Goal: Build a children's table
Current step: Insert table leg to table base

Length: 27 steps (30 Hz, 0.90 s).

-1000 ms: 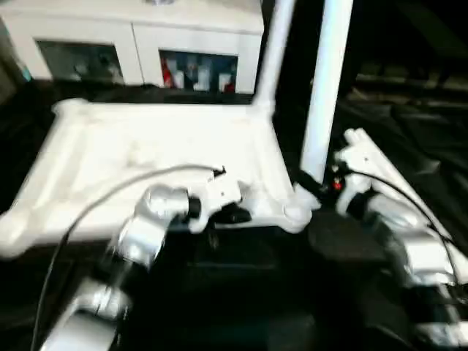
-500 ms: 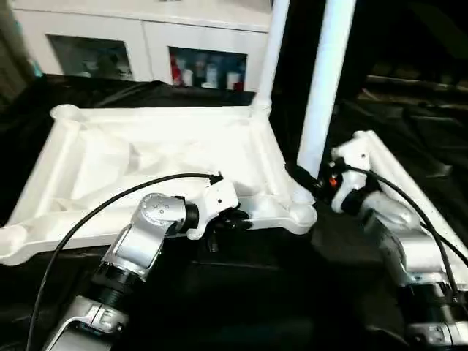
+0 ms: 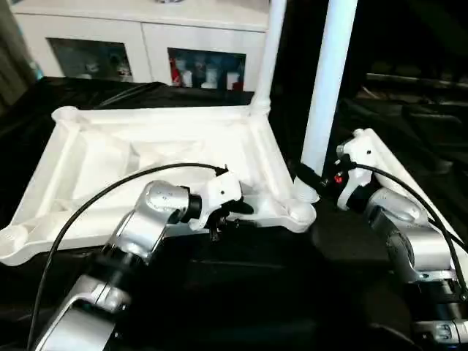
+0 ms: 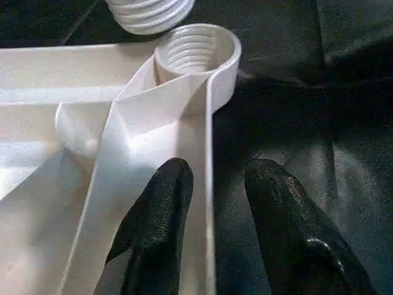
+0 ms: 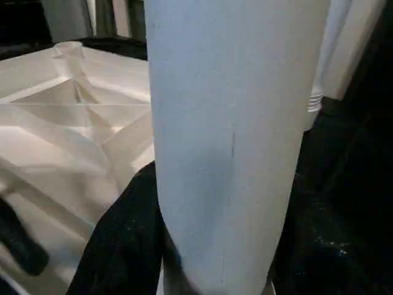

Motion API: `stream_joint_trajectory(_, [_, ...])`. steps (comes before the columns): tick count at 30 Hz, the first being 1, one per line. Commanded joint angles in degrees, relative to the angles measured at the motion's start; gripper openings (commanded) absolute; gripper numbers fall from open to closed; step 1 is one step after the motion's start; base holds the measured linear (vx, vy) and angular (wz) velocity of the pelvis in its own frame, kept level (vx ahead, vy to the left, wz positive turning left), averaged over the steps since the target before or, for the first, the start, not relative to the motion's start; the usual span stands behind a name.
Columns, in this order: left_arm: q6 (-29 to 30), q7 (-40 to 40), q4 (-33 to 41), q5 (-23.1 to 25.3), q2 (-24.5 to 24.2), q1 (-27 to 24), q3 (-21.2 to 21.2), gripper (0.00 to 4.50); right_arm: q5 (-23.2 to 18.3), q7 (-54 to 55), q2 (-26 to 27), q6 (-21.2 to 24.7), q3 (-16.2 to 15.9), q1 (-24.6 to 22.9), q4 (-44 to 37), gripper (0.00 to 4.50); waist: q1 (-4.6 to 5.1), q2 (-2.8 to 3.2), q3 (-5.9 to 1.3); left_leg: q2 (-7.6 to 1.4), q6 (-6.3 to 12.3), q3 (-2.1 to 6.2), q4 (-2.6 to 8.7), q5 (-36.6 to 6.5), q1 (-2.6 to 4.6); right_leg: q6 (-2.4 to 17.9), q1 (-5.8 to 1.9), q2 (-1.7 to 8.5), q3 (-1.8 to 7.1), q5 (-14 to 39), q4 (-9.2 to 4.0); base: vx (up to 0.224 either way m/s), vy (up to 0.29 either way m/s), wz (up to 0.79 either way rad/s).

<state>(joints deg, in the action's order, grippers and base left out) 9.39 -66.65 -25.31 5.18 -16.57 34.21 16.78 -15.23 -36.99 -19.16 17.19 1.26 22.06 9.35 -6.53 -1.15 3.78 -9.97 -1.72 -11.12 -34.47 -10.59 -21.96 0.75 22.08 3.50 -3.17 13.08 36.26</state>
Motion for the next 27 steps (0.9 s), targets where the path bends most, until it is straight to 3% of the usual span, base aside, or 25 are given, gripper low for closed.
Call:
stream_joint_trajectory(1, [-1.56, -0.15, -1.76, 0.48, -0.36, 1.27, 1.19, 1.79, -0.7, -0.28, -0.64, 0.69, 0.07, -0.56, -2.46, 1.89, -0.02, 0.37, -4.61, -3.69, 4.18, 1.78, 3.47, -1.71, 1.32, 14.86, -2.81, 5.6, 3.06, -8.13, -2.89, 0.0, 0.0, 0.0])
stream_joint_trajectory(4, [-2.15, -1.07, -3.16, 0.74, -0.49, 1.56, 1.85, 1.79, -1.01, -0.09, -0.8, 0.98, 0.31, -1.78, -3.73, 1.89, -0.05, 0.29, -4.57, -3.81, 3.57, 1.8, 3.62, -3.23, 1.41, 14.82, -2.87, 5.65, 3.05, -7.45, -3.07, 0.0, 0.0, 0.0])
stream_joint_trajectory(5, [-2.15, -1.07, -3.16, 0.74, -0.49, 1.56, 1.85, 1.79, -1.01, -0.09, -0.8, 0.98, 0.31, -1.78, -3.73, 1.89, -0.12, 0.87, -4.59, -3.82, 3.33, 1.9, 3.6, -3.35, 1.39, 14.96, -2.85, 5.73, 3.05, -7.31, -3.06, 0.0, 0.0, 0.0])
stream_joint_trajectory(7, [-3.29, -1.22, -5.08, 1.15, -0.63, 2.16, 2.72, 1.79, -1.03, 0.13, -0.72, 1.04, 0.63, -2.43, -4.16, 1.89, 0.03, 1.16, -4.52, -3.83, 2.52, 1.92, 3.66, -4.71, 1.44, 15.28, -2.89, 5.68, 3.06, -6.75, -3.21, 0.0, 0.0, 0.0])
stream_joint_trajectory(8, [-3.29, -1.22, -5.08, 1.15, -0.63, 2.16, 2.72, 1.79, -1.03, 0.13, -0.72, 1.04, 0.63, -2.43, -4.16, 1.89, 0.07, 0.95, -4.51, -3.79, 2.52, 1.87, 3.68, -4.85, 1.45, 15.19, -2.9, 5.63, 3.07, -6.5, -3.39, 0.0, 0.0, 0.0])
stream_joint_trajectory(10, [-4.55, -0.54, -7.82, 1.62, -0.33, 3.13, 2.9, 1.79, -0.99, 0.75, -0.53, 1.37, 0.87, -2.9, -4.86, 1.89, 0.11, 1.32, -4.55, -3.68, 2.25, 1.9, 3.62, -5.0, 1.44, 15.19, -2.96, 5.56, 3.05, -6.37, -3.38, 0.0, 0.0, 0.0])
stream_joint_trajectory(15, [-5.73, 0.79, -10.79, 1.51, 0.53, 4.48, 2.69, 1.79, -1.32, 0.97, -0.7, 2.21, 0.98, -3.88, -6.51, 1.89, 0.07, 1.35, -4.68, -3.66, 2.77, 1.87, 3.53, -4.78, 1.34, 15.01, -3.03, 5.64, 3.07, -6.04, -3.42, 0.0, 0.0, 0.0])
stream_joint_trajectory(17, [-5.97, 1.11, -11.49, 1.42, 0.7, 4.85, 2.67, 1.43, -1.34, 0.91, -0.83, 2.29, 0.97, -4.2, -6.77, 1.89, 0.07, 1.41, -4.74, -3.76, 2.79, 1.91, 3.53, -4.75, 1.31, 15.09, -3.04, 5.7, 3.05, -5.78, -3.37, 0.0, 0.0, 0.0])
stream_joint_trajectory(19, [-6.31, 0.64, -12.1, 0.87, 0.85, 5.13, 2.56, 1.43, -1.42, 0.89, -0.98, 2.37, 0.98, -4.44, -6.94, 1.89, 0.1, 1.48, -4.78, -3.76, 2.92, 1.92, 3.49, -4.35, 1.3, 15.3, -3.01, 5.64, 3.02, -6.41, -3.3, 0.0, 0.0, 0.0])
stream_joint_trajectory(21, [-6.4, 0.3, -12.34, 0.59, 0.93, 5.26, 2.44, 1.07, -1.47, 0.86, -1.06, 2.45, 1.0, -4.56, -7.02, 1.89, 0.1, 1.44, -4.82, -3.75, 3.07, 1.93, 3.45, -4.16, 1.32, 15.44, -3.0, 5.62, 3.0, -6.86, -3.22, 0.0, 0.0, 0.0])
stream_joint_trajectory(25, [-7.19, -0.11, -13.4, 0.51, 0.87, 5.58, 2.33, 0.91, -1.38, 0.89, -1.2, 2.76, 0.93, -4.66, -7.11, 1.89, 0.06, 1.32, -4.81, -3.73, 3.51, 1.85, 3.39, -3.92, 1.28, 15.56, -3.02, 5.7, 3.03, -6.88, -3.26, 0.0, 0.0, 0.0])
stream_joint_trajectory(26, [-7.51, -0.05, -13.8, 0.6, 0.77, 5.59, 2.4, 0.62, -1.34, 0.9, -1.2, 2.77, 0.9, -4.58, -7.08, 1.89, 0.06, 1.3, -4.83, -3.71, 3.64, 1.85, 3.37, -3.72, 1.28, 15.49, -2.99, 5.64, 3.02, -6.92, -3.22, 0.0, 0.0, 0.0])
stream_joint_trajectory(27, [-7.65, -0.02, -13.99, 0.63, 0.75, 5.62, 2.43, 0.62, -1.32, 0.91, -1.21, 2.77, 0.89, -4.55, -7.06, 1.89, 0.08, 1.31, -4.81, -3.74, 3.64, 1.86, 3.39, -3.79, 1.28, 15.46, -2.98, 5.65, 3.02, -6.77, -3.24, 0.0, 0.0, 0.0])
